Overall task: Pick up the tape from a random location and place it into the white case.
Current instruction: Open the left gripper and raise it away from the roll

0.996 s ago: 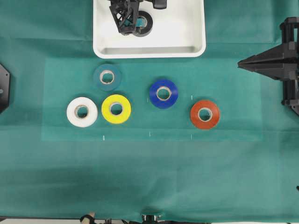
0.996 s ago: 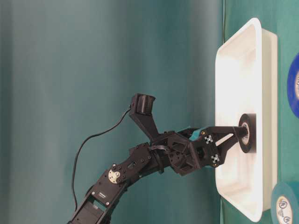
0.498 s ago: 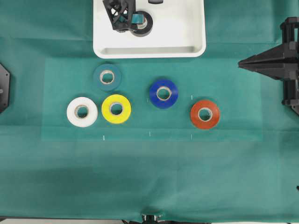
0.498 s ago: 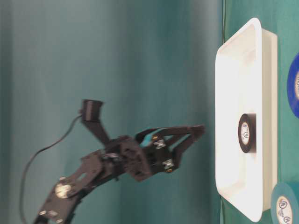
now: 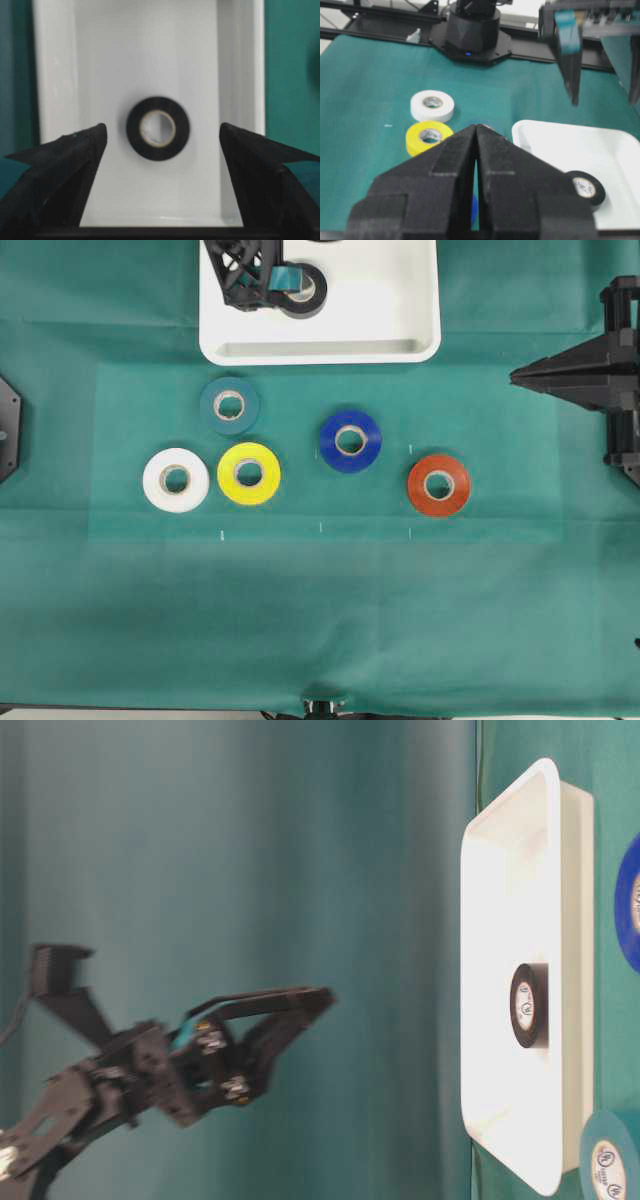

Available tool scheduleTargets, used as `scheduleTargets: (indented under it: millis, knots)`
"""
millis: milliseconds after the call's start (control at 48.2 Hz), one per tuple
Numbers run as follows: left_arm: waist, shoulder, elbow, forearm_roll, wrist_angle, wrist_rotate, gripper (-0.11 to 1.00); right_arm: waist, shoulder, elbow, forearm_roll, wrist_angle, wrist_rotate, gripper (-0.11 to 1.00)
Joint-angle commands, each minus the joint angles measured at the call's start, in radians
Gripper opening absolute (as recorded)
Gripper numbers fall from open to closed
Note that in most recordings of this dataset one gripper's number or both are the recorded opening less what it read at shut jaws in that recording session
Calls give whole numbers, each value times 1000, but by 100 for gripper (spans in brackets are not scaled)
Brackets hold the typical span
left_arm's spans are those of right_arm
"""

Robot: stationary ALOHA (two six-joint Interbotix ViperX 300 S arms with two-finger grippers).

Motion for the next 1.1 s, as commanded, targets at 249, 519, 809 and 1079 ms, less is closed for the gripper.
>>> scheduleTargets:
  millis: [249, 519, 809, 1079]
  knots:
    - [-9, -86, -9, 0, 12, -21, 91, -2, 5, -29, 0, -6, 0, 0]
    - [-8, -86, -11, 0, 12, -23, 91, -2, 5, -29, 0, -5, 0, 0]
    - [-14, -86, -9, 0, 12, -23, 91, -2, 5, -29, 0, -5, 0, 0]
    - [-15, -86, -9, 0, 12, -23, 91, -2, 5, -31, 0, -5, 0, 0]
